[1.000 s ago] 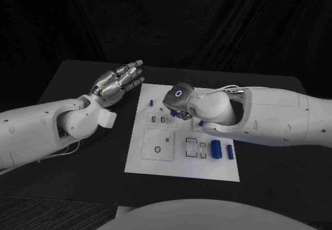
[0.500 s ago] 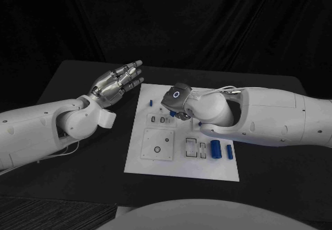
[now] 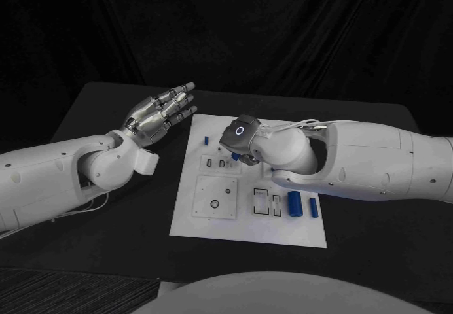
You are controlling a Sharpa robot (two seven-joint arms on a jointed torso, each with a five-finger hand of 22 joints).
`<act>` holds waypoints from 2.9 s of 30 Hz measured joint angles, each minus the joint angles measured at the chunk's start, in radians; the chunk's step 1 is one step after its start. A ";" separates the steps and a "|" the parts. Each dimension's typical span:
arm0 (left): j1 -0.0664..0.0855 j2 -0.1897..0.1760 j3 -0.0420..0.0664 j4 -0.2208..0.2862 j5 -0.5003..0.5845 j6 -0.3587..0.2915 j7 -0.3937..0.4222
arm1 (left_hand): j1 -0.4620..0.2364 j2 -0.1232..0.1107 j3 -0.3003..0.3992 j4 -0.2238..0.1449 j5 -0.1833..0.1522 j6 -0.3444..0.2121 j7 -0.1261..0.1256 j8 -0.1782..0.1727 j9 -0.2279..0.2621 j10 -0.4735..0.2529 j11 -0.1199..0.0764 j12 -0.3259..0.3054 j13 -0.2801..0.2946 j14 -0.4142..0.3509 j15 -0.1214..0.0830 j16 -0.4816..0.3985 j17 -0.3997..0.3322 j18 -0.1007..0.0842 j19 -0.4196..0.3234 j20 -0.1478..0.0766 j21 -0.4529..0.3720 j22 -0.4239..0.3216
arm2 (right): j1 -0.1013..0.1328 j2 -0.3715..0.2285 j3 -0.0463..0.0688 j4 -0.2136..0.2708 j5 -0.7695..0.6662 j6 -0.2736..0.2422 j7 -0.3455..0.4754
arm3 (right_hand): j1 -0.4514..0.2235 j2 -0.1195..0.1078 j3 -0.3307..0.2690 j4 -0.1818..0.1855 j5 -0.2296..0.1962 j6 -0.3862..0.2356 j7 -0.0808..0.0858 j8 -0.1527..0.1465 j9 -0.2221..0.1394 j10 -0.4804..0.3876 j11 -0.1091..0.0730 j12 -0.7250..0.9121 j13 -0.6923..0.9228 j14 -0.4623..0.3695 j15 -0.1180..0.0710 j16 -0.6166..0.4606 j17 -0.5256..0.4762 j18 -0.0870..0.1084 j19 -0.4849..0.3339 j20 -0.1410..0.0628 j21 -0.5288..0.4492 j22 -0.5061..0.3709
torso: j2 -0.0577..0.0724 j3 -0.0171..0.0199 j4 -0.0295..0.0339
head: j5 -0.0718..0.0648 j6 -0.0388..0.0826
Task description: Assemble the parts on the task board
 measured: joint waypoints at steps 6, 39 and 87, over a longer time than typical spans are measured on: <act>0.000 0.000 0.000 -0.001 0.000 0.001 -0.001 | 0.000 0.000 0.000 0.000 0.000 0.000 0.000 0.000 0.000 0.000 0.000 0.000 0.000 0.000 0.000 0.000 0.000 0.000 0.000 0.000 0.000 0.000 | -0.005 0.002 0.000 -0.003 -0.001 0.004 0.000 | 0.000 0.000 0.000 0.000 0.000 0.000 0.000 0.000 0.000 0.000 0.000 0.000 0.000 0.000 0.000 0.000 0.000 0.000 0.000 0.000 0.000 0.000 | 0.000 0.0000 0.0001 | 0.001 0.000; -0.004 0.001 0.000 0.001 0.000 0.017 -0.023 | 0.004 0.004 0.003 -0.003 0.000 0.004 0.004 0.000 0.000 0.000 0.007 0.000 0.000 0.000 0.000 0.000 -0.001 0.000 0.000 0.000 0.000 0.000 | -0.013 0.005 0.000 -0.006 -0.003 0.009 0.008 | -0.049 -0.014 0.000 -0.022 -0.080 -0.025 -0.010 -0.057 -0.004 0.000 -0.007 0.000 0.000 -0.002 -0.009 0.000 0.001 0.000 0.000 -0.007 0.009 0.000 | 0.000 0.0007 0.0000 | 0.004 0.000; 0.043 -0.056 -0.001 0.050 -0.139 -0.355 0.061 | -0.095 -0.167 -0.127 -0.015 -0.423 0.463 0.077 0.180 0.071 0.889 0.088 1.004 0.558 0.935 -0.019 0.958 0.458 -0.001 0.890 0.002 0.550 0.274 | 0.128 -0.391 0.000 0.058 0.221 -0.727 0.315 | -0.698 0.117 -0.293 0.183 -0.357 0.009 -0.005 -0.094 -0.104 0.001 -0.015 0.000 0.001 -0.002 -0.018 0.026 0.000 -0.032 0.002 -0.025 0.167 0.000 | -0.006 0.0041 -0.0006 | 0.019 0.010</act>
